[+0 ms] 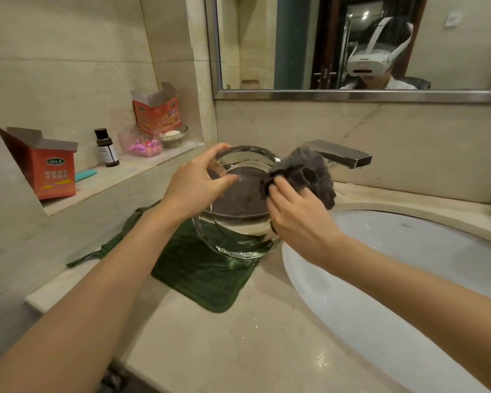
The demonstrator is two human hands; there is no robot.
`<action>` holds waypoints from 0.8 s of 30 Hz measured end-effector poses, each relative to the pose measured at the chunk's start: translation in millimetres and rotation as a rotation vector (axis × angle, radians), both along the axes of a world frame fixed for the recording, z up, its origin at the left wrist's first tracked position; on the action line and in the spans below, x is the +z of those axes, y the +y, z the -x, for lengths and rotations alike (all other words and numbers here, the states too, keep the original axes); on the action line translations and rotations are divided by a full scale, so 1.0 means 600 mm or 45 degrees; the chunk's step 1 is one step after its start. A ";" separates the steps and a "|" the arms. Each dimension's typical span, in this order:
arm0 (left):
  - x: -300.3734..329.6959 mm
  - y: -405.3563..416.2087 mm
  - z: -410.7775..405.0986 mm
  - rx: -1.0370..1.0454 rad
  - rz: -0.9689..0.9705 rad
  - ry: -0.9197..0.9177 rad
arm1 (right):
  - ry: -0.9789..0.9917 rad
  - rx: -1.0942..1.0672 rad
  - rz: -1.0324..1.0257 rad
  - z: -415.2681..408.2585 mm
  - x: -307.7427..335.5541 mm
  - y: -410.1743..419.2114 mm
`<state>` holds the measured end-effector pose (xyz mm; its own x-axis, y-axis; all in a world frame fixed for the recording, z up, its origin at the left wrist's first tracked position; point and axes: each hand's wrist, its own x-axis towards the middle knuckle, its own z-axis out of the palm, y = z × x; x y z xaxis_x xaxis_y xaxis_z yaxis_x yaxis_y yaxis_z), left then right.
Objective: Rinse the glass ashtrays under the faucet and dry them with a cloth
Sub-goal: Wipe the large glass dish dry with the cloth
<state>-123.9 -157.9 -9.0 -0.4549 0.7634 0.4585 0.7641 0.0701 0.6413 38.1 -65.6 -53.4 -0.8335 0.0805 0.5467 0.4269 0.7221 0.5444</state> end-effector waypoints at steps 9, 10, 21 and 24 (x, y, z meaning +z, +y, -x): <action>-0.002 -0.004 -0.003 0.037 -0.011 0.041 | 0.097 0.026 0.446 0.008 -0.033 -0.038; -0.001 -0.002 -0.004 0.034 -0.006 0.063 | 0.059 0.046 0.539 0.008 -0.035 -0.049; 0.001 -0.014 -0.008 0.045 0.023 0.061 | -0.059 0.331 1.142 0.022 -0.031 -0.073; 0.002 -0.014 -0.009 0.031 0.018 0.073 | -0.088 0.207 0.506 -0.007 -0.031 -0.034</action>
<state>-118.5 -166.1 -7.6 -0.4467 0.7591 0.4735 0.7975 0.0980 0.5953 42.1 -86.2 -72.0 -0.8863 0.1382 0.4421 0.2627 0.9361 0.2339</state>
